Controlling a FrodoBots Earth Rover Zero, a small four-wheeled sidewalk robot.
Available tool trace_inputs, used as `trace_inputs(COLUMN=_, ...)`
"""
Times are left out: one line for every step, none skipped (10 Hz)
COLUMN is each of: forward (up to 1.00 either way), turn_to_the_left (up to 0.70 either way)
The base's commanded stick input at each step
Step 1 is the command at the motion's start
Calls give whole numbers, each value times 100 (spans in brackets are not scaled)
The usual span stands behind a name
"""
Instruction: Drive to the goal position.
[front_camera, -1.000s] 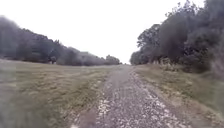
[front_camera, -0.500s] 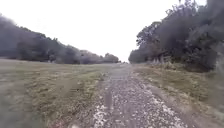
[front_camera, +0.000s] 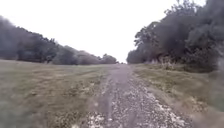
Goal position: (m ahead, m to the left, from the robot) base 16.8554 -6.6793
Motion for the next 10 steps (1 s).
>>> trace_inputs(forward=60, turn_to_the_left=-14)
trace_inputs(forward=60, turn_to_the_left=-14)
trace_inputs(forward=60, turn_to_the_left=-14)
trace_inputs(forward=60, turn_to_the_left=-14)
trace_inputs(forward=60, turn_to_the_left=-14)
trace_inputs(forward=60, turn_to_the_left=-14)
trace_inputs(forward=60, turn_to_the_left=-14)
trace_inputs(forward=60, turn_to_the_left=-14)
trace_inputs(forward=60, turn_to_the_left=-14)
trace_inputs(forward=60, turn_to_the_left=1)
